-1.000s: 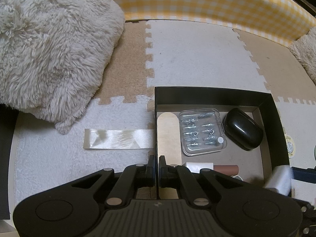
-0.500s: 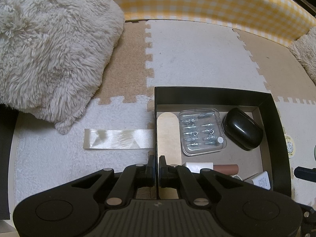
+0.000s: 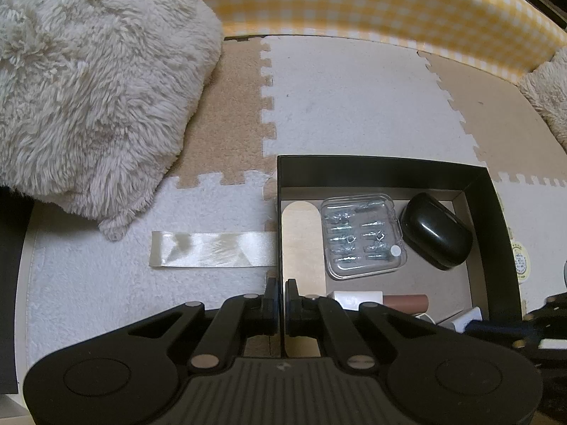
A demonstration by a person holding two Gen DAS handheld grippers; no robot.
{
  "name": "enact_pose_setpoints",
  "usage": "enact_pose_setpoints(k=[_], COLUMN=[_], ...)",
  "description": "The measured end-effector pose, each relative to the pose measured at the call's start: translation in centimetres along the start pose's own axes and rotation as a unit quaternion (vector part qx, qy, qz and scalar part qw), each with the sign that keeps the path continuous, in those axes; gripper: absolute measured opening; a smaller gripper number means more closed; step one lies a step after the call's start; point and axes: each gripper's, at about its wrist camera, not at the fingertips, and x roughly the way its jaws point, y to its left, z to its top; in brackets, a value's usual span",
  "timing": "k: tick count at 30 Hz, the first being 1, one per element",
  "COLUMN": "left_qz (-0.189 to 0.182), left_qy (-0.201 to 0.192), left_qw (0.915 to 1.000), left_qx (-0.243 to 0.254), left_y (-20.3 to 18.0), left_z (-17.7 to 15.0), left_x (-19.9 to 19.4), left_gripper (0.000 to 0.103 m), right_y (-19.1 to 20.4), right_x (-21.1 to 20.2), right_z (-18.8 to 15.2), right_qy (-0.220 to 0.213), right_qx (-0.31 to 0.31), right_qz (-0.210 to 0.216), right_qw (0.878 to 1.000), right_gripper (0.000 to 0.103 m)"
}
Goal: Organize rigid objects
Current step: 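Carry the white charger into the tray beside the bracket and release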
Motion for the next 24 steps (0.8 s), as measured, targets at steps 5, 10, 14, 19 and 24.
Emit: enact_pose_setpoints(k=[5,10,14,19,24], left_qz=[0.0,0.001,0.001,0.001,0.001], left_qy=[0.0,0.0,0.0,0.0,0.0], left_qw=[1.0,1.0,1.0,1.0,1.0], left_qx=[0.0,0.0,0.001,0.0,0.0], left_y=[0.0,0.0,0.0,0.0,0.0], left_z=[0.0,0.0,0.0,0.0,0.0], left_x=[0.0,0.0,0.0,0.0,0.0], left_gripper=[0.002,0.002,0.002,0.002,0.002], right_y=[0.5,0.5,0.0,-0.5,-0.4], right_x=[1.9,1.9,1.0,-0.5,-2.6], right_z=[-0.8,-1.1,-1.1,-1.1,-1.3], right_qy=[0.04,0.041,0.036,0.02,-0.008], right_qx=[-0.017,-0.025,-0.014,0.008,0.018], right_qz=[-0.039,-0.052,-0.053,-0.036,-0.023], right_qw=[0.998,0.997,0.998,0.999,1.0], right_gripper=[0.002,0.002,0.009,0.023,0.052])
